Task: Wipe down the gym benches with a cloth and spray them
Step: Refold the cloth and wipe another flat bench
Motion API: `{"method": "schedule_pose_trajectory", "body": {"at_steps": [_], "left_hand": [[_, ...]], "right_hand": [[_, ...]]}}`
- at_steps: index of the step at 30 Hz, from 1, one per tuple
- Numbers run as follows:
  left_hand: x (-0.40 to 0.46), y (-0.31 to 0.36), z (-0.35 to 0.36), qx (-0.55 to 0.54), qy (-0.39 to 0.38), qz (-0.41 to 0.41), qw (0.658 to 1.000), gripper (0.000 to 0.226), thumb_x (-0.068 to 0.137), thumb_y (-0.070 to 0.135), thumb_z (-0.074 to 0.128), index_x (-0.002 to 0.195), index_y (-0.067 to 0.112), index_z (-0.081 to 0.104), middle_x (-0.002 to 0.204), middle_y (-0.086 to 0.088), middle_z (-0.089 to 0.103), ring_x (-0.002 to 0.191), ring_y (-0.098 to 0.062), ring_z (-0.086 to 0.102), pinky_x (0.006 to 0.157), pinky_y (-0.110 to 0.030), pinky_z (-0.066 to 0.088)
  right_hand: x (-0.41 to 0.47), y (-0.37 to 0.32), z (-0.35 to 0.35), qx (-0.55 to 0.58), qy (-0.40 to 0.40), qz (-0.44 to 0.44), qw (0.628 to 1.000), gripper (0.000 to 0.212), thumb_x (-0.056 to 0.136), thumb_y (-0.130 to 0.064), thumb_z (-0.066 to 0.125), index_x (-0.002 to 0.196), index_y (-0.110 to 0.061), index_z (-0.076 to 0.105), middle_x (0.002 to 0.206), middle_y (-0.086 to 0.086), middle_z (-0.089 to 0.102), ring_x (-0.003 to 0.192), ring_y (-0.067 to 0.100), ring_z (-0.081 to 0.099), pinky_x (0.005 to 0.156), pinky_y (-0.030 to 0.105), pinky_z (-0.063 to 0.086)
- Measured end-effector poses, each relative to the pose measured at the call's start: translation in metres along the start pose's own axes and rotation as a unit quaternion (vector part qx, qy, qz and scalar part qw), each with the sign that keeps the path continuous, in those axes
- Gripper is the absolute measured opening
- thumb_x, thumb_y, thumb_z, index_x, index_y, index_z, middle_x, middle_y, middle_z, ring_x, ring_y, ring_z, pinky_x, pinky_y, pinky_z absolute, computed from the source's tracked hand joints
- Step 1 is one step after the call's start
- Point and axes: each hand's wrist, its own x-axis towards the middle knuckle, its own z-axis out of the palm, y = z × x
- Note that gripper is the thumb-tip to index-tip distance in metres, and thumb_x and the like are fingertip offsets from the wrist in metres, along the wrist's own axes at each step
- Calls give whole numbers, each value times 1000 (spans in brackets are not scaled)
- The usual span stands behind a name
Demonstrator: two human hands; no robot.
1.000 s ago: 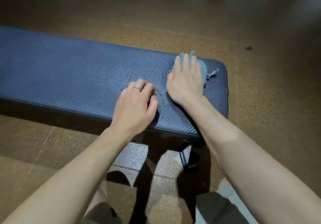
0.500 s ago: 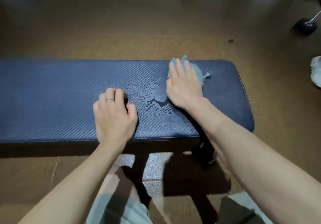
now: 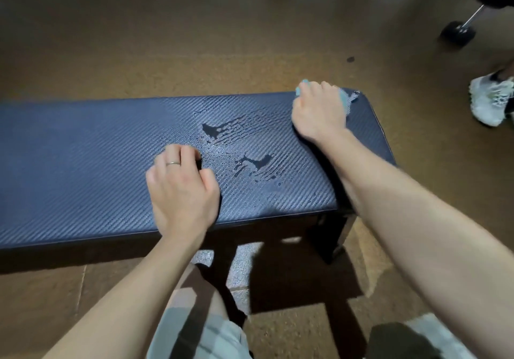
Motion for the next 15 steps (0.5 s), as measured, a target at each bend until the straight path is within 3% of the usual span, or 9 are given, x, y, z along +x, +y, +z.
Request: {"method": "schedule_pose_trajectory", "body": {"at_steps": [2,5,9,11,13,15], "left_hand": [[0,-1,0,3,2,-1,1000,17,87,18,50,101,13,58,107,-7,56,97,-28,47,87,-44,35],[0,0,-1,-5,7,3,1000,21,85,19,46,101,13,59,106,-9,57,96,-30,49,85,-45,36],[0,-3,0,-8,8,8,1000,20,86,19,48,102,13,59,108,-9,58,98,-31,49,87,-46,36],[-1,-2,-1,-14,0,5,1000,21,87,19,47,103,14,59,109,-8,57,100,-30,49,89,-46,36],[-1,-2,-1,-13,-4,4,1000,21,87,20,47,104,14,59,110,-8,57,101,-30,49,91,-46,37],[-1,-1,-2,-11,-7,5,1000,22,87,21,46,104,15,59,111,-8,57,103,-30,50,92,-46,38]], "right_hand": [[-5,-49,4,26,3,0,1000,43,91,-31,25,110,-12,59,115,14,64,105,36,54,96,48,39],[-17,-122,6,70,-28,-85,994,44,98,-32,30,133,-14,51,136,9,55,122,30,46,107,45,33],[-31,-101,3,69,-64,-170,981,58,105,-32,23,161,-16,21,167,7,23,154,29,18,126,44,12],[-46,-45,5,56,-42,-131,989,58,106,-33,21,162,-18,18,170,5,16,156,26,13,127,42,9],[-57,13,5,46,-32,-34,998,59,105,-33,20,162,-18,20,169,7,17,155,29,14,127,44,11],[-77,31,1,44,-32,45,998,60,104,-31,20,161,-14,21,168,11,19,154,34,17,125,47,14]]}}
